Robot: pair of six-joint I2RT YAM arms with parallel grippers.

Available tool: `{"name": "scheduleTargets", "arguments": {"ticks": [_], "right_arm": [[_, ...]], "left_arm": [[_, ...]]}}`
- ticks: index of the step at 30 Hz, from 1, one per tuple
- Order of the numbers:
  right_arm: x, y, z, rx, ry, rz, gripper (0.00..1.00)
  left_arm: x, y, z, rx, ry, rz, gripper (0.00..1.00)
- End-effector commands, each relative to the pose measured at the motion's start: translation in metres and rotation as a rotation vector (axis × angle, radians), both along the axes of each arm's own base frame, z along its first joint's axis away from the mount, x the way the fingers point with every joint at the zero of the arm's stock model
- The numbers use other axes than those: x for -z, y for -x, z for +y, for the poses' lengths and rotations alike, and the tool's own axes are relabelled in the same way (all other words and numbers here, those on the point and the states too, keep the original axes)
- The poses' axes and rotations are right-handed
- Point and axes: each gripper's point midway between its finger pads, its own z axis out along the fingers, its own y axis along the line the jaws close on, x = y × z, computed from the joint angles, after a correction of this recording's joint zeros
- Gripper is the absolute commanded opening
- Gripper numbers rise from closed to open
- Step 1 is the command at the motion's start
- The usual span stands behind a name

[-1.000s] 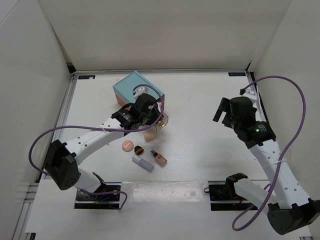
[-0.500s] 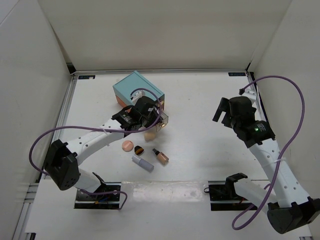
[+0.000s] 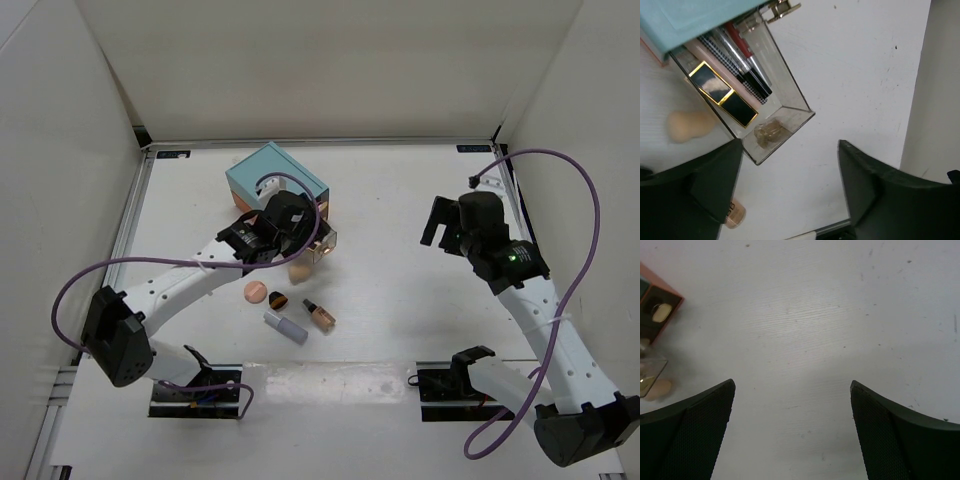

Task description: Organize the makeup

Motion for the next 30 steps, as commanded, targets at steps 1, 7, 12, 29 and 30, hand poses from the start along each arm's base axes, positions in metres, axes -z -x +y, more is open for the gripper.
{"name": "scheduleTargets", "arguments": {"ticks": [1,7,12,29,30], "right_arm": [[-0.011,-0.006,0.034,-0.221,-0.048,-0.052,0.96],[0.013,-0.004,0.077,-0.459,-0.109,-0.039,0.84],[0.030,0.004,0.137,-0.705,-0.174,-0.035,0.58],[0.076,-0.044,0.264,-0.882,-0.169,0.004,0.37],[0.085,-0.049,0.267,-0.879,-0.170,0.018,0.37]], "left_arm": [[-0.060,-0.010,0.018,-0.032,-0.025,-0.171,0.87],[-0.066,-0.044,0.077,-0.149,-0.175,-0.167,0.98],[-0.046,-0.078,0.122,-0.215,-0.239,-0.099,0.98],[0.033,-0.130,0.161,-0.282,-0.346,0.096,0.91],[0.035,-0.130,0.162,-0.282,-0.351,0.099,0.91]]}}
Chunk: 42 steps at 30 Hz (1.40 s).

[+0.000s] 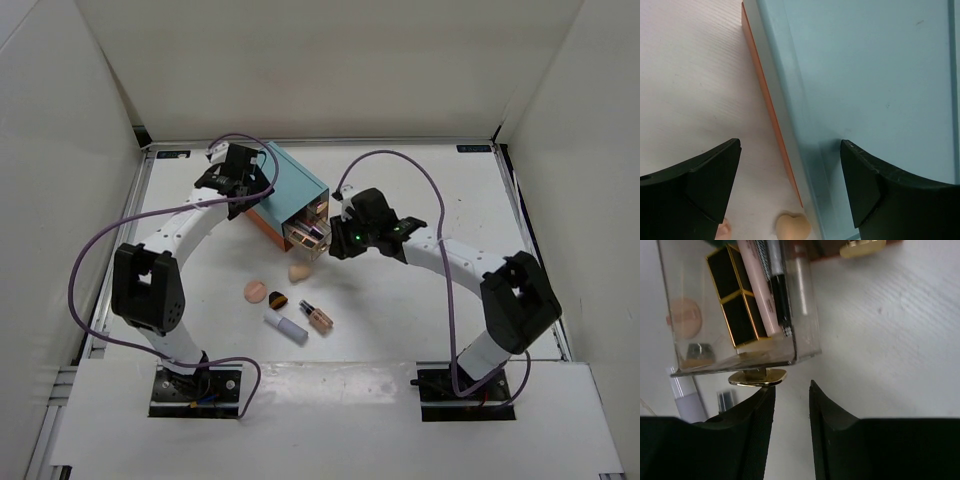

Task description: Organize the makeup

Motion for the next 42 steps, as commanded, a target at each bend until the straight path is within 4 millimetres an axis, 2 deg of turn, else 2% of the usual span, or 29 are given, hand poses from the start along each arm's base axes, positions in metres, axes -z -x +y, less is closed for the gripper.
{"name": "scheduleTargets", "arguments": {"ticks": [1,3,6,8,11,13,14,16,19,20,22,24,26,27,28,30,32,33,35,36,38,39,41,42], "right_arm": [[-0.035,-0.029,0.038,-0.022,-0.137,-0.102,0.37],[-0.035,-0.035,0.047,-0.019,-0.159,-0.102,0.36],[-0.053,-0.051,0.064,-0.003,-0.263,-0.156,0.36],[-0.057,-0.055,0.072,0.010,-0.309,-0.167,0.36],[-0.060,-0.074,0.084,0.070,-0.359,-0.225,0.37],[-0.070,-0.082,0.095,0.099,-0.398,-0.273,0.38],[-0.063,-0.088,0.099,0.128,-0.392,-0.278,0.39],[-0.074,-0.097,0.107,0.148,-0.432,-0.301,0.39],[-0.072,-0.104,0.120,0.159,-0.463,-0.301,0.39],[-0.077,-0.113,0.116,0.213,-0.471,-0.332,0.41],[-0.084,-0.110,0.117,0.218,-0.482,-0.347,0.41],[-0.075,-0.103,0.109,0.224,-0.441,-0.355,0.43],[-0.079,-0.099,0.095,0.237,-0.408,-0.377,0.46],[-0.068,-0.094,0.085,0.240,-0.374,-0.369,0.47],[-0.076,-0.092,0.076,0.247,-0.370,-0.382,0.47],[-0.054,-0.084,0.058,0.242,-0.300,-0.358,0.53],[-0.052,-0.084,0.040,0.238,-0.265,-0.374,0.58],[-0.041,-0.078,0.035,0.206,-0.247,-0.362,0.63],[-0.033,-0.084,0.019,0.198,-0.206,-0.384,0.66],[-0.024,-0.080,0.016,0.171,-0.190,-0.387,0.68],[-0.019,-0.087,0.013,0.138,-0.190,-0.441,0.73],[-0.014,-0.084,0.019,0.088,-0.208,-0.435,0.74],[-0.022,-0.091,0.026,0.053,-0.257,-0.480,0.79],[-0.013,-0.094,0.028,0.035,-0.255,-0.476,0.80]], "left_arm": [[-0.004,-0.003,0.001,0.017,-0.012,0.003,0.91],[-0.002,-0.004,0.005,0.011,-0.018,0.013,0.91],[0.003,-0.003,0.005,0.013,-0.026,0.025,0.89],[0.008,-0.002,0.004,0.017,-0.023,0.039,0.87],[0.016,0.001,0.004,0.019,-0.024,0.063,0.85],[0.019,0.002,0.004,0.014,-0.021,0.071,0.83],[0.020,0.002,0.004,0.013,-0.021,0.076,0.83],[0.019,0.003,0.004,0.020,-0.023,0.080,0.83],[0.014,0.003,0.005,0.017,-0.025,0.073,0.83],[0.013,0.002,0.005,0.015,-0.024,0.070,0.82],[0.010,0.003,0.004,0.017,-0.023,0.061,0.83],[0.007,0.003,0.006,0.014,-0.025,0.054,0.82],[0.007,0.004,0.006,0.015,-0.028,0.053,0.83],[0.009,0.005,0.007,0.016,-0.030,0.062,0.83],[0.008,0.004,0.006,0.016,-0.031,0.057,0.82],[0.009,0.005,0.007,0.014,-0.032,0.061,0.82],[0.012,0.006,0.007,0.015,-0.034,0.072,0.82],[0.012,0.006,0.007,0.017,-0.036,0.072,0.82],[0.013,0.007,0.008,0.014,-0.039,0.076,0.82],[0.014,0.007,0.007,0.017,-0.040,0.077,0.82],[0.013,0.007,0.008,0.016,-0.041,0.075,0.82],[0.015,0.007,0.008,0.016,-0.043,0.080,0.81],[0.016,0.007,0.009,0.018,-0.047,0.086,0.80],[0.016,0.008,0.008,0.021,-0.048,0.086,0.80]]}}
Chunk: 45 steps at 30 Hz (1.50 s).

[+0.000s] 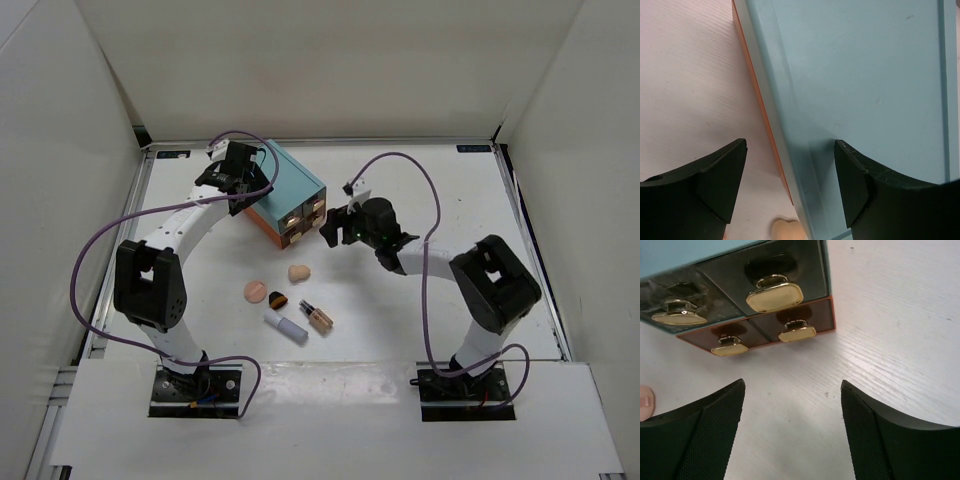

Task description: Organize the makeup

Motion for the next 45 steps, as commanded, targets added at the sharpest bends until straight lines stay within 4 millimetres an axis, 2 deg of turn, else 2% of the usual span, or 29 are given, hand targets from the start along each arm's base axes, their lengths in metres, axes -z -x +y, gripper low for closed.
{"name": "scheduleTargets", "arguments": {"ticks": [1,4,5,7,11,13,16,23,25,27,36,42,44,45], "right_arm": [[-0.016,-0.012,0.025,-0.133,-0.064,-0.146,0.82],[-0.017,-0.022,0.037,-0.189,-0.105,-0.165,0.85],[-0.022,-0.026,0.043,-0.201,-0.119,-0.183,0.85],[-0.010,-0.034,0.046,-0.183,-0.119,-0.169,0.85],[-0.006,-0.049,0.048,-0.135,-0.147,-0.181,0.84],[-0.013,-0.054,0.051,-0.127,-0.163,-0.193,0.84],[-0.004,-0.062,0.051,-0.110,-0.145,-0.178,0.82],[0.004,-0.064,0.054,-0.117,-0.153,-0.164,0.80],[0.007,-0.066,0.057,-0.109,-0.158,-0.153,0.74],[0.005,-0.068,0.060,-0.112,-0.166,-0.153,0.72],[0.014,-0.071,0.062,-0.090,-0.189,-0.136,0.73],[0.008,-0.073,0.064,-0.079,-0.197,-0.168,0.61],[0.007,-0.072,0.064,-0.084,-0.191,-0.180,0.55],[0.007,-0.070,0.064,-0.088,-0.188,-0.180,0.48]], "left_arm": [[0.017,0.018,0.011,0.013,-0.064,0.098,0.80],[0.018,0.019,0.013,0.013,-0.072,0.106,0.80],[0.019,0.019,0.013,0.012,-0.075,0.109,0.80],[0.019,0.021,0.014,0.013,-0.078,0.116,0.80],[0.018,0.023,0.015,0.008,-0.085,0.120,0.79],[0.018,0.023,0.015,0.009,-0.083,0.120,0.78],[0.020,0.025,0.016,0.010,-0.087,0.131,0.77],[0.020,0.026,0.017,0.012,-0.095,0.133,0.78],[0.020,0.026,0.017,0.016,-0.097,0.134,0.77],[0.019,0.027,0.018,0.016,-0.100,0.134,0.77],[0.014,0.028,0.021,0.016,-0.116,0.131,0.77],[0.017,0.030,0.022,0.019,-0.124,0.144,0.76],[0.017,0.030,0.023,0.017,-0.128,0.143,0.76],[0.017,0.030,0.023,0.017,-0.128,0.145,0.76]]}}
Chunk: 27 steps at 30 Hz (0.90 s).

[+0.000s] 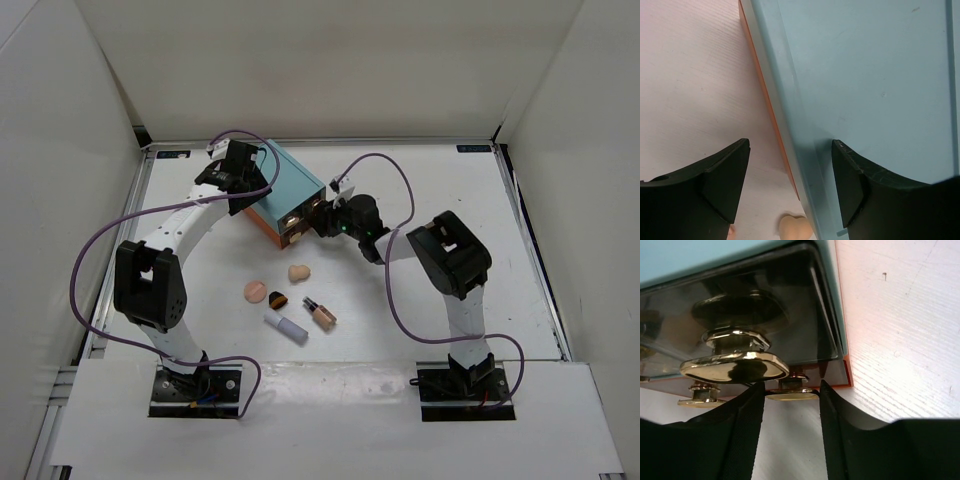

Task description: Organize the makeup

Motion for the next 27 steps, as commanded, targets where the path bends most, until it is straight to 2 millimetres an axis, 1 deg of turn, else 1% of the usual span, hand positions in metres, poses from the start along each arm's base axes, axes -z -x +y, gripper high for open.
{"name": "scheduleTargets", "arguments": {"ticks": [1,2,3,5,6,7,9,10,11,12,13,14,16,17,18,19,20,22,23,24,26,27], "right_arm": [[-0.041,-0.020,0.005,0.039,-0.081,-0.136,0.45],[-0.037,-0.016,0.006,0.035,-0.072,-0.131,0.42],[-0.038,-0.014,0.001,0.040,-0.066,-0.132,0.39],[-0.039,-0.009,-0.003,0.036,-0.055,-0.136,0.38],[-0.045,-0.006,-0.004,0.036,-0.053,-0.144,0.36],[-0.035,0.001,-0.012,0.039,-0.029,-0.123,0.35],[-0.032,0.009,-0.018,0.038,-0.008,-0.117,0.33],[-0.028,0.017,-0.026,0.038,0.016,-0.104,0.33],[-0.023,0.023,-0.030,0.038,0.033,-0.094,0.33],[-0.022,0.028,-0.035,0.044,0.048,-0.092,0.33],[-0.025,0.032,-0.043,0.053,0.060,-0.090,0.32],[-0.012,0.044,-0.051,0.041,0.101,-0.069,0.33],[-0.005,0.053,-0.064,0.059,0.147,-0.050,0.33],[-0.001,0.063,-0.074,0.060,0.176,-0.025,0.34],[-0.001,0.068,-0.077,0.064,0.183,-0.020,0.34],[-0.007,0.072,-0.082,0.071,0.176,-0.021,0.34],[-0.001,0.082,-0.086,0.067,0.186,0.003,0.34],[0.000,0.088,-0.093,0.080,0.185,0.022,0.35],[-0.001,0.095,-0.093,0.064,0.199,0.028,0.36],[0.001,0.097,-0.096,0.060,0.208,0.038,0.35],[0.001,0.100,-0.100,0.058,0.226,0.050,0.35],[0.001,0.101,-0.102,0.062,0.234,0.046,0.35]], "left_arm": [[0.018,0.026,0.018,0.005,-0.095,0.124,0.76],[0.018,0.026,0.018,0.005,-0.095,0.123,0.76],[0.019,0.026,0.018,0.008,-0.094,0.125,0.76],[0.019,0.026,0.018,0.007,-0.093,0.126,0.76],[0.019,0.025,0.017,0.005,-0.089,0.120,0.76],[0.017,0.025,0.018,0.004,-0.089,0.118,0.76],[0.018,0.025,0.018,0.006,-0.093,0.120,0.76],[0.018,0.026,0.018,0.004,-0.091,0.120,0.76],[0.019,0.026,0.018,0.003,-0.093,0.122,0.76],[0.018,0.027,0.018,0.007,-0.093,0.123,0.76],[0.018,0.027,0.018,0.004,-0.091,0.121,0.76],[0.017,0.027,0.019,0.002,-0.093,0.119,0.76],[0.019,0.028,0.020,0.000,-0.096,0.120,0.76],[0.019,0.030,0.020,0.001,-0.097,0.119,0.76],[0.018,0.029,0.020,-0.001,-0.090,0.113,0.76],[0.019,0.029,0.020,-0.002,-0.090,0.114,0.76],[0.018,0.031,0.019,0.001,-0.087,0.114,0.76],[0.017,0.029,0.017,0.006,-0.076,0.106,0.76],[0.018,0.029,0.017,0.007,-0.077,0.108,0.76],[0.021,0.030,0.017,0.006,-0.078,0.114,0.76],[0.018,0.030,0.017,0.008,-0.076,0.109,0.76],[0.021,0.030,0.018,0.005,-0.078,0.117,0.76]]}}
